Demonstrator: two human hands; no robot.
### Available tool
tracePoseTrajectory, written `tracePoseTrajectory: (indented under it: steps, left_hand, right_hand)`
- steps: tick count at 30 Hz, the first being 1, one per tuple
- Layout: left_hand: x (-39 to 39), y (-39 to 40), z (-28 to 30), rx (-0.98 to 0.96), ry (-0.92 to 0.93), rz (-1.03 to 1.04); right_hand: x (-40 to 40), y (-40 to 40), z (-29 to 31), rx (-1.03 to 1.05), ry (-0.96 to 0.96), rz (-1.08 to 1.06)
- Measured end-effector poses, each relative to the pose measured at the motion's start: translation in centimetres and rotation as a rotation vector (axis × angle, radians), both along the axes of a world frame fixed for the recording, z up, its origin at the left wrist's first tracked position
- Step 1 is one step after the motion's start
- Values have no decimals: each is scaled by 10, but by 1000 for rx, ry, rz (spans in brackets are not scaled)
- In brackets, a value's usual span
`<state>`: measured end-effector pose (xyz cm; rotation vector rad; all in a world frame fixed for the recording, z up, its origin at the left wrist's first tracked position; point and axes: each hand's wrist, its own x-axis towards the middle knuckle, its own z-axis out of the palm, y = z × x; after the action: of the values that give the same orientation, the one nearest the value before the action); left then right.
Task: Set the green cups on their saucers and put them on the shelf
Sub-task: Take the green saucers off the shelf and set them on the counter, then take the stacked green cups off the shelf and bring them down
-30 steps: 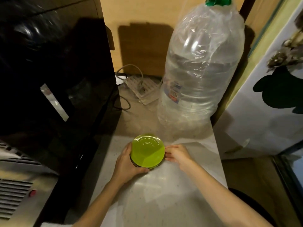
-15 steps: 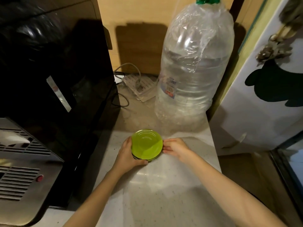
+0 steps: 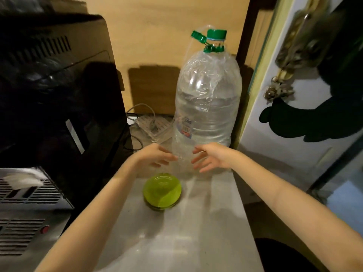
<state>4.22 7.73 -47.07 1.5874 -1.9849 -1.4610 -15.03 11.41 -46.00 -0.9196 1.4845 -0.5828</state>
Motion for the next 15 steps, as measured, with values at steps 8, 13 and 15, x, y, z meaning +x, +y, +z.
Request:
tracePoseTrajectory:
  steps: [8,13,15]
  left_hand:
    - [-41,-19,143,-88,218,-159]
    - [-55,-16,234,-319,335,-206]
    - [-60,-13,265,-426,345,-227]
  right_hand:
    - [-37,2,138,-310,190,125]
    - [-53,5,224,-526,365,155]
    - [-57,8,258,-599,449,158]
